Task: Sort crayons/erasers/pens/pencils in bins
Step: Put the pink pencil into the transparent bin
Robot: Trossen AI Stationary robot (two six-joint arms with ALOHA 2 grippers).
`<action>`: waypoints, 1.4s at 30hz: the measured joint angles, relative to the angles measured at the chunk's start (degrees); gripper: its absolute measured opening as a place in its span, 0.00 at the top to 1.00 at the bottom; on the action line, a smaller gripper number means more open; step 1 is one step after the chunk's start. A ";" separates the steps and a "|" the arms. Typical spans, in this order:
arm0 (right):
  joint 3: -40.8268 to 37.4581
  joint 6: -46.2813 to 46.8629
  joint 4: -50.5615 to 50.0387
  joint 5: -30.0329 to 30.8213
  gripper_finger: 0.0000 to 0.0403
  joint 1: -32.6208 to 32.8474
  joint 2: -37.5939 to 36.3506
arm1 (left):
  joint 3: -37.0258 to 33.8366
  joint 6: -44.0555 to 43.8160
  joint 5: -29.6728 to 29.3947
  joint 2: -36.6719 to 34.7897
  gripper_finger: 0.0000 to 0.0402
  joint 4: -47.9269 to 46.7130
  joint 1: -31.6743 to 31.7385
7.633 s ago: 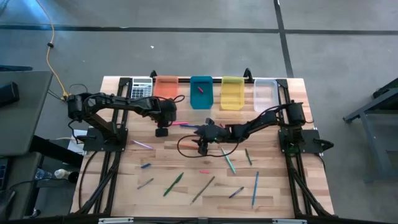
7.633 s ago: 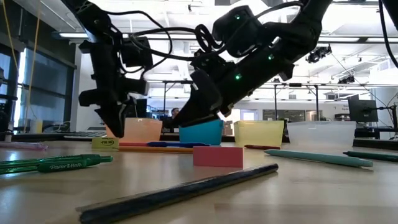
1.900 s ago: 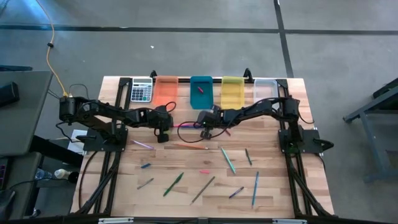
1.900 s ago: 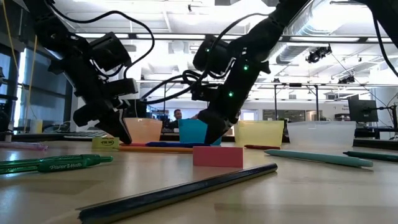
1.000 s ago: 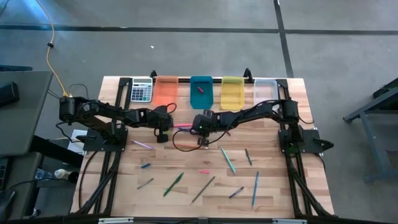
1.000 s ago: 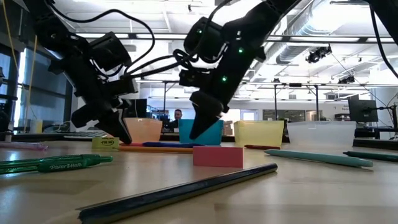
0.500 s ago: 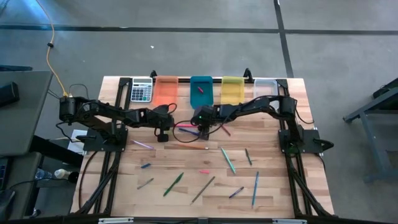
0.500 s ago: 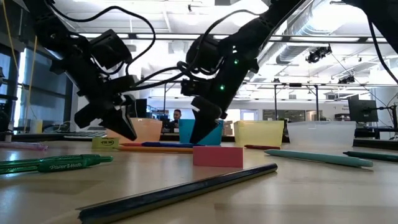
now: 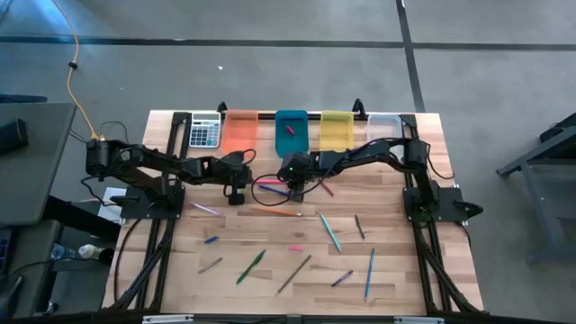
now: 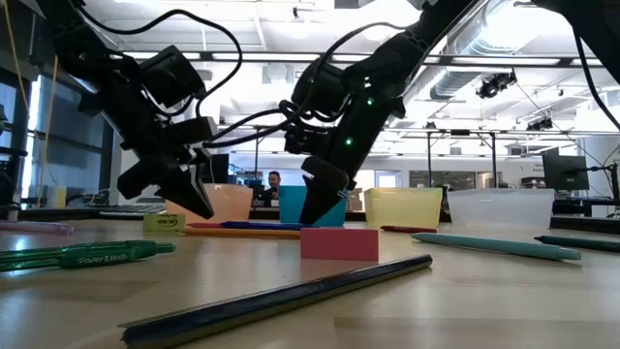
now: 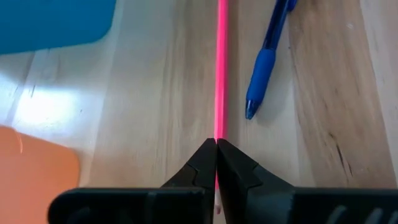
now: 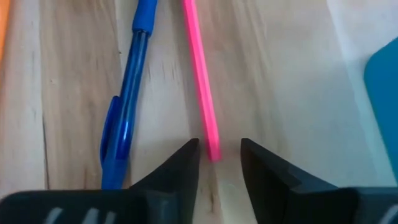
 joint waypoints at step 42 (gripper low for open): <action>-0.26 -0.53 4.26 0.27 1.00 1.79 -2.12 | 3.99 3.71 -14.71 -2.59 0.66 -12.41 -5.70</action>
